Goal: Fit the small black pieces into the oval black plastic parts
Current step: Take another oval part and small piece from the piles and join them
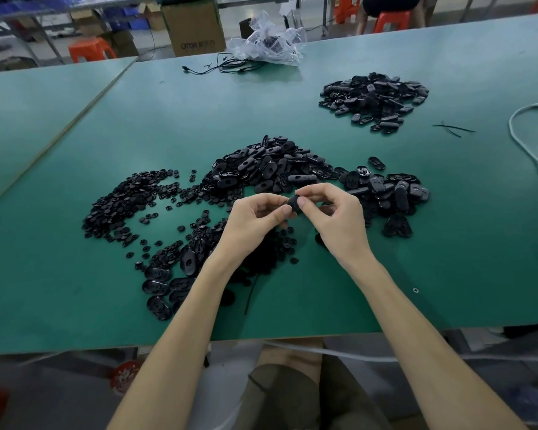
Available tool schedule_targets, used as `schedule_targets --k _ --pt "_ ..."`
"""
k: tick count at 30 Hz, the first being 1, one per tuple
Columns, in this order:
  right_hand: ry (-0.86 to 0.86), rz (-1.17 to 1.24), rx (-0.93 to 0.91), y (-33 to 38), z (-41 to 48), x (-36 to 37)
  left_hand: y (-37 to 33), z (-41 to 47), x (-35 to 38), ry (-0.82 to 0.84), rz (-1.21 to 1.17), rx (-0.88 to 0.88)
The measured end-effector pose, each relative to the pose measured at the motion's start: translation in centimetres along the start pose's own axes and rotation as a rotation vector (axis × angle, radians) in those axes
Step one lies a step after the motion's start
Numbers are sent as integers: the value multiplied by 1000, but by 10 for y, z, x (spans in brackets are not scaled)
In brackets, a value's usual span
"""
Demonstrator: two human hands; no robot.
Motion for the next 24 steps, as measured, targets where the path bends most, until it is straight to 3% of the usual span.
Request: schedule_targets --k 17,24 --pt "14 26 -6 0 0 -1 1 2 4 -19 71 -53" --pt "-38 46 4 -5 3 -1 -8 18 5 65 187 -19"
Point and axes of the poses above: each hand's wrist, its own z-axis towards the middle knuckle, its own x-axis out of the palm, y = z × x, the point moved 1 cm from there along z, towards the middle knuckle, and after that the axes turned 14 degrees about -y, right-handed, at the moved point
